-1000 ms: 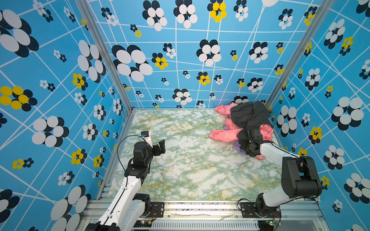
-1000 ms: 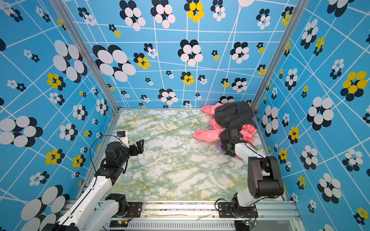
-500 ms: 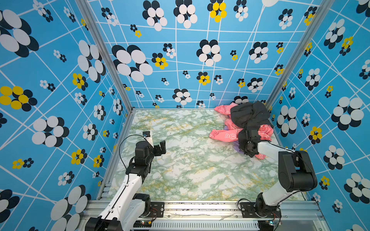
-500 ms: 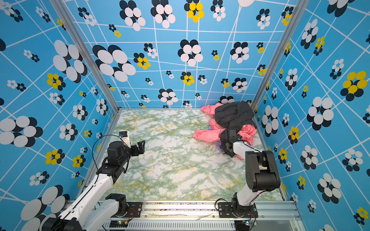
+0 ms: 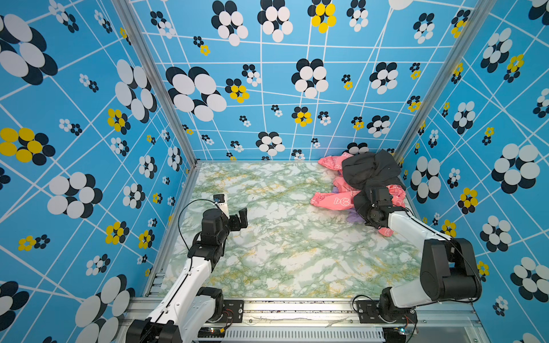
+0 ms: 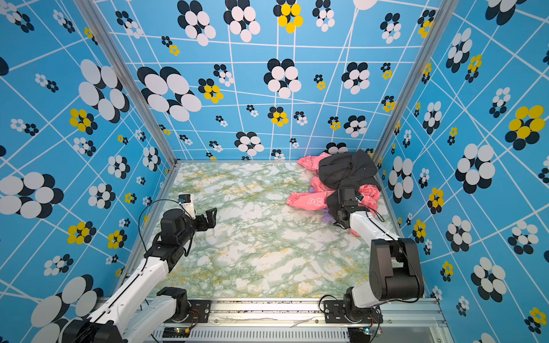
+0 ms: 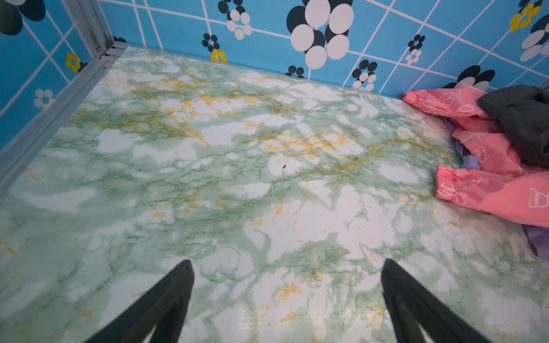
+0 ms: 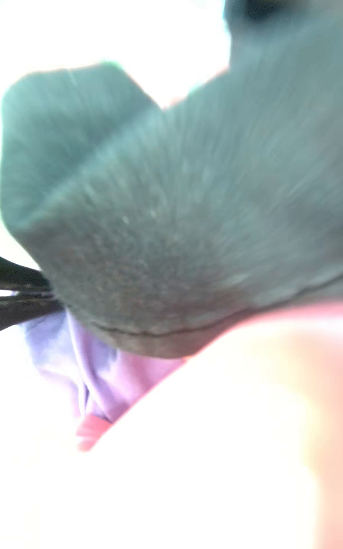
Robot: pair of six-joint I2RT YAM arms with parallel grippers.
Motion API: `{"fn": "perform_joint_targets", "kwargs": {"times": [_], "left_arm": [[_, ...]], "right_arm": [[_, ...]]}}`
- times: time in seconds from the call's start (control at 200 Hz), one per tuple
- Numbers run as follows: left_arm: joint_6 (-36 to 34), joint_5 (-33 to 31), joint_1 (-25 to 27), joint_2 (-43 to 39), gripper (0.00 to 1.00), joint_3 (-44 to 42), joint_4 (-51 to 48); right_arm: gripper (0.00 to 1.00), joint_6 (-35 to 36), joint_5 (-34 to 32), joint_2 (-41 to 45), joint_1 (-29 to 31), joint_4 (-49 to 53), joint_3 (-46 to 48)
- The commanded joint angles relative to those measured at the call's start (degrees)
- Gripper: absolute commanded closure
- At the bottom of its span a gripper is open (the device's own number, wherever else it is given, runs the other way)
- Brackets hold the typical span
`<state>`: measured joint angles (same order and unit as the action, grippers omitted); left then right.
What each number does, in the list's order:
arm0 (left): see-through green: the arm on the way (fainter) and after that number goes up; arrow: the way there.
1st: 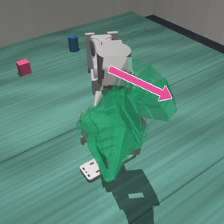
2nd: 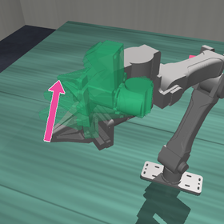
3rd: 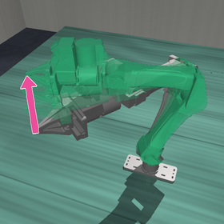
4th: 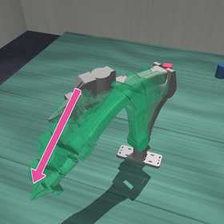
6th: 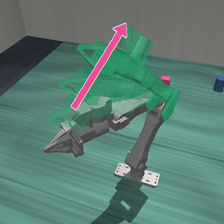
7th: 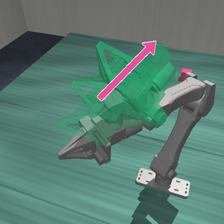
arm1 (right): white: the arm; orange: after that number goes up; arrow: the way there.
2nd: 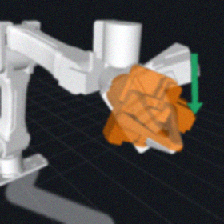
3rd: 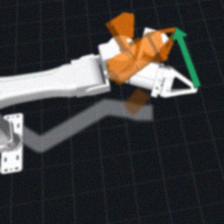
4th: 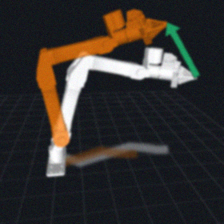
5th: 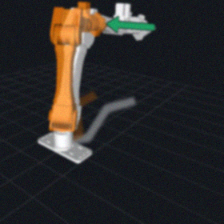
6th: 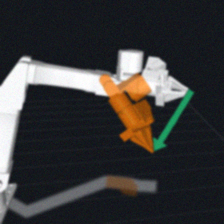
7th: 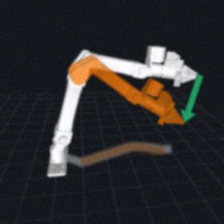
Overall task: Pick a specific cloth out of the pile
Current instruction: 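Push the right gripper into the pile and close on the lavender T-shirt, then lift the lavender T-shirt out of the pile with the right gripper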
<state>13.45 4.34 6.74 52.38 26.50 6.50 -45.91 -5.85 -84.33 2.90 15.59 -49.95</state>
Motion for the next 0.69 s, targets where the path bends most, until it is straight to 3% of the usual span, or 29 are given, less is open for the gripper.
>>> {"fn": "perform_joint_targets", "kwargs": {"times": [0.0,0.265,0.69], "left_arm": [[-1.4,0.7,0.4,-0.5,0.01,0.0,1.8],[-2.0,1.4,0.8,-0.3,0.01,-0.1,3.0],[-2.3,1.9,2.5,1.3,0.01,0.3,4.7]], "right_arm": [[1.0,-1.6,-2.1,3.5,0.4,1.5,-2.3],[1.0,-2.2,-5.1,9.4,0.6,1.9,-5.1],[1.0,1.3,-5.3,11.4,2.1,2.1,-14.8]]}}
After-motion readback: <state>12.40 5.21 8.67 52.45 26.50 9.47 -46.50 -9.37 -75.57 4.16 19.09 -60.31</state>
